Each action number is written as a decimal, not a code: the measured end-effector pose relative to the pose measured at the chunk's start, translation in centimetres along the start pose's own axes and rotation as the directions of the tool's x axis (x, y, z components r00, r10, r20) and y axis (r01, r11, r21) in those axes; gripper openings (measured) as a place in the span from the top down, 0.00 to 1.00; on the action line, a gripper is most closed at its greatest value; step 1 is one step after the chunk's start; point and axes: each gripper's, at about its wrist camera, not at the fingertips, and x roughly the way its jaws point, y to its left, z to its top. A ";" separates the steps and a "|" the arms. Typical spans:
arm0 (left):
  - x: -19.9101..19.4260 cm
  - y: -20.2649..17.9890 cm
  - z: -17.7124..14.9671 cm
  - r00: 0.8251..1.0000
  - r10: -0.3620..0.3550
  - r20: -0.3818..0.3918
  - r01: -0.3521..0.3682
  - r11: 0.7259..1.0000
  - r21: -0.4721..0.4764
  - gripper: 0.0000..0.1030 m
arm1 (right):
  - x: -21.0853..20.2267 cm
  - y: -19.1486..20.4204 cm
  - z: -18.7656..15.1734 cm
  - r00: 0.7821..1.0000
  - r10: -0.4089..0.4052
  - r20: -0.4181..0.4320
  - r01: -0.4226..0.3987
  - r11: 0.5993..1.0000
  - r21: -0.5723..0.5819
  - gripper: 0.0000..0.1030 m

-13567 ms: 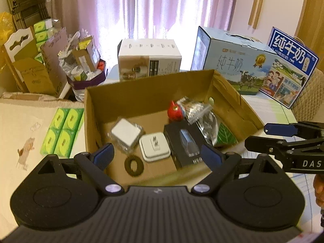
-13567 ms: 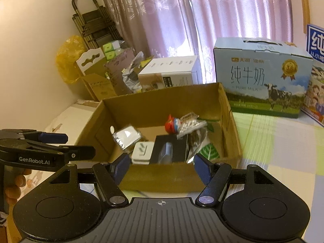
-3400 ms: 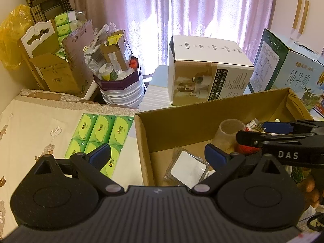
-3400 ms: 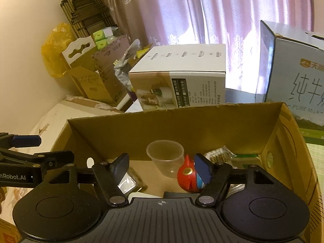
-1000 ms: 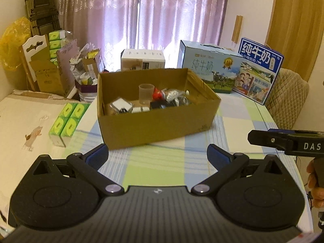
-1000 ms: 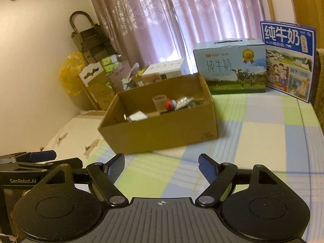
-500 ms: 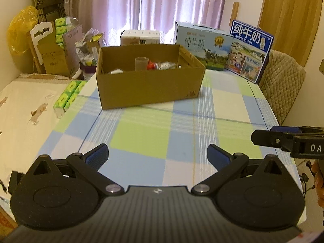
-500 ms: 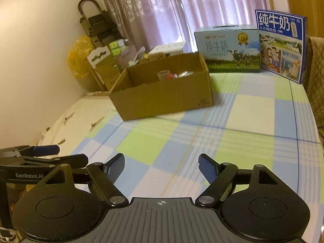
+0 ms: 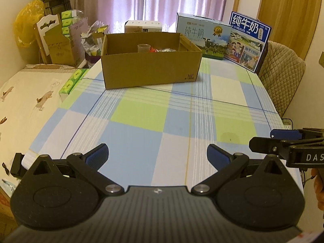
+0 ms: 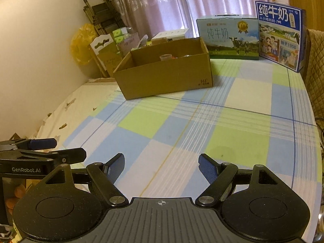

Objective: Organize objects

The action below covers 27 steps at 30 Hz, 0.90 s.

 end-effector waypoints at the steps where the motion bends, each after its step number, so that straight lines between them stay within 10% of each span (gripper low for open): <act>1: -0.1 -0.1 -0.2 1.000 0.001 -0.002 -0.001 1.000 0.000 0.01 | -0.1 0.0 -0.1 1.000 -0.001 -0.001 0.001 1.000 0.000 0.25; 27: -0.1 -0.6 -1.4 1.000 0.000 -0.031 0.000 1.000 -0.010 0.01 | 0.3 -0.3 -1.2 0.999 -0.015 -0.032 0.015 1.000 0.008 0.25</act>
